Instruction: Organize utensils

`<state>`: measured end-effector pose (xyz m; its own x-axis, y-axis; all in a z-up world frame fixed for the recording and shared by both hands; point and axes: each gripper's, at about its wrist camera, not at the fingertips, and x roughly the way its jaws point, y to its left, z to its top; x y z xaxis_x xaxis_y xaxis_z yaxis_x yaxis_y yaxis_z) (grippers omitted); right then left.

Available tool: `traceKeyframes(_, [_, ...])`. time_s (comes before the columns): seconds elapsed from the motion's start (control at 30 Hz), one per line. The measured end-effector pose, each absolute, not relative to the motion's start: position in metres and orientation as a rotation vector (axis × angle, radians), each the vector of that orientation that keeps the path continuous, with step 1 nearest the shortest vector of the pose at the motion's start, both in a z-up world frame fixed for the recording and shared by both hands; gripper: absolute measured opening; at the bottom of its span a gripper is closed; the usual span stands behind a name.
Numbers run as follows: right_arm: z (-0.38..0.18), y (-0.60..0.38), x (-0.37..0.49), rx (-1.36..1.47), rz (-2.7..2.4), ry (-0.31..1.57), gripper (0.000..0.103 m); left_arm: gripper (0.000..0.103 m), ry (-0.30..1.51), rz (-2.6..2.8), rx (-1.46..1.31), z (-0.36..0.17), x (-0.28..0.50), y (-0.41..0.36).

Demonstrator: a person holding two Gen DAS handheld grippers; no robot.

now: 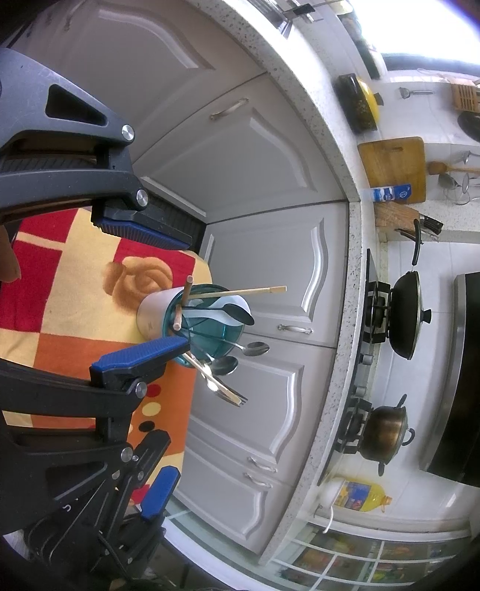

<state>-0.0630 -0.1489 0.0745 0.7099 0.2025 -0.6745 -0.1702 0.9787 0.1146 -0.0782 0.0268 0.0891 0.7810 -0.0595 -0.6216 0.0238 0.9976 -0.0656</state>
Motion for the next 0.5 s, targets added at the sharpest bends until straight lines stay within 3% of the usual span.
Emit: traceKeyframes(0.5, [0.0738, -0.1474, -0.0622, 0.041, 0.214, 0.758, 0.048, 0.048, 0.668, -0.043, -0.044, 0.0887, -0.0772, 0.0221])
